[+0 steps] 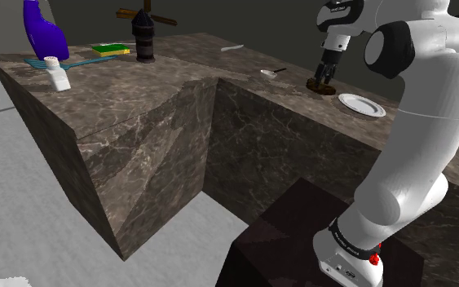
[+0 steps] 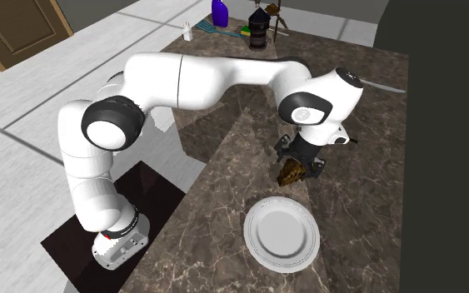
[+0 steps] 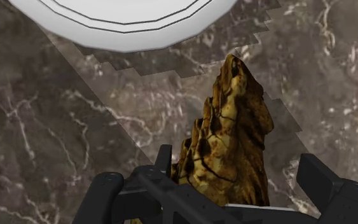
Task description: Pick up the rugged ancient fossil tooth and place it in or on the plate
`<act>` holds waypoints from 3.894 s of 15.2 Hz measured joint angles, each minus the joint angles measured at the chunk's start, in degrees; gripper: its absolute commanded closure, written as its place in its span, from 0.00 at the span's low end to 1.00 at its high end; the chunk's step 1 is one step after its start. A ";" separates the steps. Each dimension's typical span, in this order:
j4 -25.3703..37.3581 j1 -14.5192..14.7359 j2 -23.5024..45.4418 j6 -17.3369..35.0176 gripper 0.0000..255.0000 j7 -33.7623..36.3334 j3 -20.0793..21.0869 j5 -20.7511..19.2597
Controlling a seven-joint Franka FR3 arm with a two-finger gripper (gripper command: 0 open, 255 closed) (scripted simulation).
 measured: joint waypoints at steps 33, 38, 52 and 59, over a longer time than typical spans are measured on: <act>13.54 -3.27 0.03 -13.41 1.00 -2.51 -1.22 -0.27; 7.67 -4.74 -4.86 -11.81 1.00 -6.93 -3.28 -3.22; -4.28 -8.76 -11.59 -5.17 1.00 -15.88 -7.27 -8.14; -24.40 -4.11 -27.33 19.32 0.00 -7.73 -4.02 -13.19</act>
